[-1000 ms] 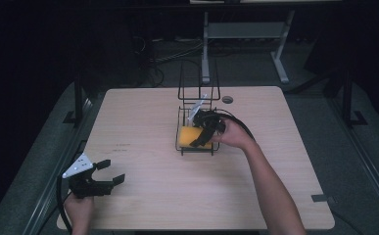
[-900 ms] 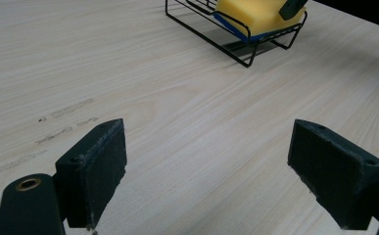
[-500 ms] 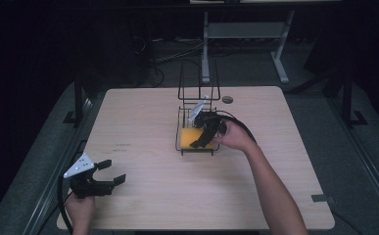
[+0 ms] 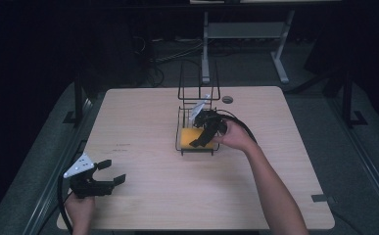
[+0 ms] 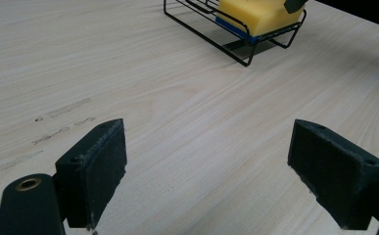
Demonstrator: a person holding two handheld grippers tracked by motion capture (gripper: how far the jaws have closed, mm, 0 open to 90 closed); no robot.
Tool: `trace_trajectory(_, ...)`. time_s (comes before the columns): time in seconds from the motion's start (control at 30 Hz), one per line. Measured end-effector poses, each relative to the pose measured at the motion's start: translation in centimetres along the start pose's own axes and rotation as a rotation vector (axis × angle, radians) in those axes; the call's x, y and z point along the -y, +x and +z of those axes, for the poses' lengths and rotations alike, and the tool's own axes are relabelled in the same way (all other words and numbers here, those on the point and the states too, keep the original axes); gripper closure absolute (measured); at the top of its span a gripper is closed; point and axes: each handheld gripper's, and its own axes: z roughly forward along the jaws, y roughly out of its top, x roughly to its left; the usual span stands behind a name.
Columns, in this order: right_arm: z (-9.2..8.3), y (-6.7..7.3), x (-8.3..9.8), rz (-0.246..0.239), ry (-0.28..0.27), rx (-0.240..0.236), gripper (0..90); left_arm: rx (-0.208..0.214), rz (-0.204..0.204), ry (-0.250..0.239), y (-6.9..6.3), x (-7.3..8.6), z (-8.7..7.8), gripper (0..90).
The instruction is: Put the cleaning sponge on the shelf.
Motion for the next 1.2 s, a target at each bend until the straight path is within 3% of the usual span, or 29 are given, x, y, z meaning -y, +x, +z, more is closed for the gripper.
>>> trace_trajectory(1.2, -0.5, 3.1, 0.5, -0.053, -0.055, 0.041, 16.5, 0.001, 0.002, 0.003, -0.1, -0.1, 0.1, 14.1)
